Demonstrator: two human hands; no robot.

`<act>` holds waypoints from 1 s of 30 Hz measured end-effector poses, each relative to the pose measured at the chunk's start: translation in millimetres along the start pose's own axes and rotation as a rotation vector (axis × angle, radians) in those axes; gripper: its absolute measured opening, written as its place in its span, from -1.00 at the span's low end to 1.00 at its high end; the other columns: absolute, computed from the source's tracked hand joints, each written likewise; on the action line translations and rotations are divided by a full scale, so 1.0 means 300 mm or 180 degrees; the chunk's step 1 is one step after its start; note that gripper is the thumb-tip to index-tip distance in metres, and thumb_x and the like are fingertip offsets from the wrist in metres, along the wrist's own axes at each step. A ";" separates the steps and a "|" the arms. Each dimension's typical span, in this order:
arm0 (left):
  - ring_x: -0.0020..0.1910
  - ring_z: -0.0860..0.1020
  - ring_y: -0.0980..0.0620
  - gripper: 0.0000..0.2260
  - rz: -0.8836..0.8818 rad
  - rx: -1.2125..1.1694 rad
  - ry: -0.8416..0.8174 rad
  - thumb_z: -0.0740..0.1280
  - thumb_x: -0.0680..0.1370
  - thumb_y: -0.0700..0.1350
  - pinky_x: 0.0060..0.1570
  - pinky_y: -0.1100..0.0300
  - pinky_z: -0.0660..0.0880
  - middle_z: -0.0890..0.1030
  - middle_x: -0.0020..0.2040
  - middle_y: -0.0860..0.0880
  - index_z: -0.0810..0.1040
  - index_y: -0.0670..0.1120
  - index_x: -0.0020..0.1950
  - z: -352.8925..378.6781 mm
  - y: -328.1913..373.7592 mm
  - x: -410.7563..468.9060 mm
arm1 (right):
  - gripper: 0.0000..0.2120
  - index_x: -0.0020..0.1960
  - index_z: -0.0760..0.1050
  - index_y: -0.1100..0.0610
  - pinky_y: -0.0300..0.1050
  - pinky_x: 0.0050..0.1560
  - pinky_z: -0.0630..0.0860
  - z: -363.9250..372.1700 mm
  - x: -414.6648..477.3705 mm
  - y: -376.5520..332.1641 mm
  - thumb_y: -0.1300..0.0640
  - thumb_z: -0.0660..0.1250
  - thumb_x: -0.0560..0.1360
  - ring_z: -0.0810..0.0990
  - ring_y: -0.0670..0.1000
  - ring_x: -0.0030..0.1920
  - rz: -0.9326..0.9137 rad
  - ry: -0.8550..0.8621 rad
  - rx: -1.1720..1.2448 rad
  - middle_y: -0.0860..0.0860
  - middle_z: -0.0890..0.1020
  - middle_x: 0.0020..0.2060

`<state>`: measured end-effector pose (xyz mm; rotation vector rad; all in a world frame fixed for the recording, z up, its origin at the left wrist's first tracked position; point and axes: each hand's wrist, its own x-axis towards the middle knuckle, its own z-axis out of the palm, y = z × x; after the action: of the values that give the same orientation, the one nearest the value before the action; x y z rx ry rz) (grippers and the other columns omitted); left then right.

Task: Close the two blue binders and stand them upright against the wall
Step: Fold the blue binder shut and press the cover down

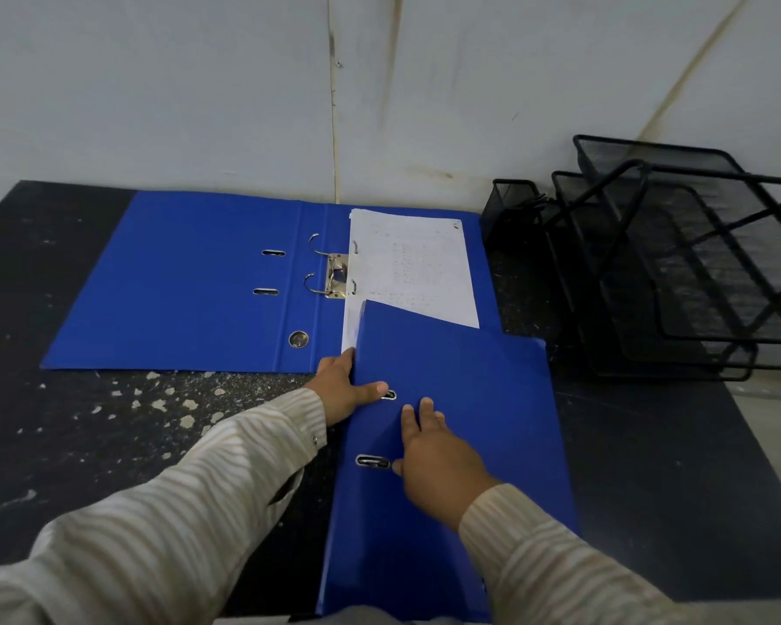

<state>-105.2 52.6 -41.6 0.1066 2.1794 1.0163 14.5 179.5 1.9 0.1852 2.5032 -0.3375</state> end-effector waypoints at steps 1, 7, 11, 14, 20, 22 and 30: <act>0.22 0.49 -0.06 -0.25 0.0030 0.0071 -0.0025 0.44 0.28 0.30 0.21 0.02 0.51 0.39 0.33 -0.04 0.34 0.04 0.38 -0.008 0.018 -0.007 | -0.31 0.53 -0.21 0.14 0.02 0.41 0.29 -0.001 -0.002 0.001 0.05 0.16 0.61 -0.10 0.13 0.54 -0.0006 0.0005 -0.0012 0.14 -0.21 0.53; 0.25 0.46 -0.16 -0.32 -0.0284 0.0775 0.0271 0.45 0.40 0.15 0.22 -0.03 0.48 0.34 0.33 -0.12 0.29 -0.11 0.40 0.008 0.102 -0.014 | -0.31 0.53 -0.23 0.16 0.01 0.42 0.29 0.004 0.002 -0.004 0.08 0.15 0.61 -0.11 0.13 0.54 0.0053 -0.0017 -0.0107 0.14 -0.22 0.53; 0.25 0.47 -0.15 -0.31 -0.0381 0.1024 0.0260 0.45 0.40 0.13 0.19 0.00 0.48 0.36 0.35 -0.13 0.26 -0.14 0.39 0.010 0.131 -0.016 | -0.32 0.53 -0.22 0.15 0.02 0.41 0.29 0.004 0.005 -0.011 0.17 0.16 0.60 -0.11 0.13 0.54 0.0099 -0.0002 -0.0023 0.14 -0.22 0.53; 0.30 0.43 -0.14 -0.30 -0.0356 0.0940 0.0145 0.44 0.43 0.12 0.22 0.04 0.42 0.30 0.38 -0.14 0.23 -0.15 0.42 -0.004 0.127 -0.015 | -0.31 0.53 -0.22 0.15 0.01 0.40 0.30 0.000 0.003 -0.013 0.13 0.17 0.60 -0.11 0.13 0.54 0.0096 -0.0004 -0.0008 0.12 -0.22 0.53; 0.30 0.43 -0.13 -0.28 -0.0474 0.1120 0.0106 0.44 0.44 0.11 0.23 0.05 0.40 0.28 0.40 -0.15 0.20 -0.18 0.43 -0.001 0.154 -0.010 | -0.31 0.54 -0.20 0.15 0.00 0.41 0.29 0.005 0.000 -0.005 0.08 0.17 0.60 -0.10 0.12 0.54 0.0048 0.0050 0.0037 0.12 -0.20 0.54; 0.29 0.44 -0.16 -0.26 -0.0487 0.1007 0.0197 0.45 0.43 0.08 0.21 0.03 0.43 0.29 0.40 -0.15 0.18 -0.17 0.44 0.010 0.157 -0.012 | -0.31 0.54 -0.20 0.15 0.00 0.41 0.30 0.005 -0.002 -0.005 0.07 0.17 0.60 -0.10 0.12 0.54 0.0032 0.0073 0.0049 0.12 -0.19 0.54; 0.38 0.37 -0.21 -0.21 -0.0186 0.0820 0.0551 0.27 0.54 0.13 0.29 -0.09 0.41 0.23 0.49 -0.15 -0.18 -0.04 0.56 0.066 0.090 -0.064 | -0.44 0.54 -0.16 0.10 -0.04 0.42 0.27 0.069 -0.062 0.006 0.07 0.03 0.65 -0.11 0.10 0.54 -0.0104 0.0258 -0.0075 0.10 -0.17 0.54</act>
<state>-84.1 77.0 -20.5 0.0756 2.4495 0.7316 41.2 174.3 -3.9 0.1516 2.5913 -0.3195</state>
